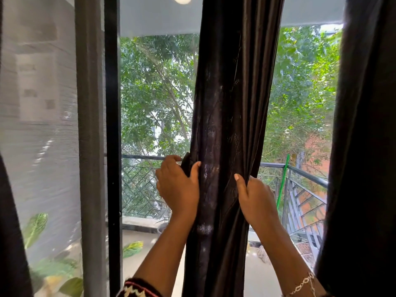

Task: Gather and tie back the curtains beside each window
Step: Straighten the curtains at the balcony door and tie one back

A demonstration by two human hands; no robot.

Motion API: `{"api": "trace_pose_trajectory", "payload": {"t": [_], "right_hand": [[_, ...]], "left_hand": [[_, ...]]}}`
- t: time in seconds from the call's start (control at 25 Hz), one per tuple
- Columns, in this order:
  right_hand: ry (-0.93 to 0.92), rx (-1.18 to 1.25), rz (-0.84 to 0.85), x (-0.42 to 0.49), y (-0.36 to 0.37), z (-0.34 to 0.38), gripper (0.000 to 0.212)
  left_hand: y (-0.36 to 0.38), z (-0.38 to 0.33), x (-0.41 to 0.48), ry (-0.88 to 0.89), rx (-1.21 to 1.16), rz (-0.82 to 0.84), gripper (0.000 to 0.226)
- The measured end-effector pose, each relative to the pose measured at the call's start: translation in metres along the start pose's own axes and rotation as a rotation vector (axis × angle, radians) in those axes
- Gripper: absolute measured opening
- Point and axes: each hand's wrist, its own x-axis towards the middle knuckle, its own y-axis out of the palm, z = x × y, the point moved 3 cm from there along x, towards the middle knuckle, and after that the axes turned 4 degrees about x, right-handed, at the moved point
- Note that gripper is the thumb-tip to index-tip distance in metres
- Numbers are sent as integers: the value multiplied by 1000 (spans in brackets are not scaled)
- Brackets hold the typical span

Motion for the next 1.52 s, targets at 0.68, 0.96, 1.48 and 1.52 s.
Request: {"api": "trace_pose_trajectory", "payload": {"t": [0.68, 0.96, 1.48, 1.52], "right_hand": [[-6, -24, -19, -6, 3, 9, 48], [12, -135, -16, -8, 14, 12, 29], [-32, -216, 183, -23, 42, 40, 76], [-15, -191, 211, -23, 42, 41, 80]], "left_hand": [[-26, -6, 26, 39, -190, 285, 14], [-36, -16, 22, 94, -195, 375, 22], [-26, -37, -11, 165, -209, 342, 22], [-26, -39, -13, 168, -214, 350, 21]]}}
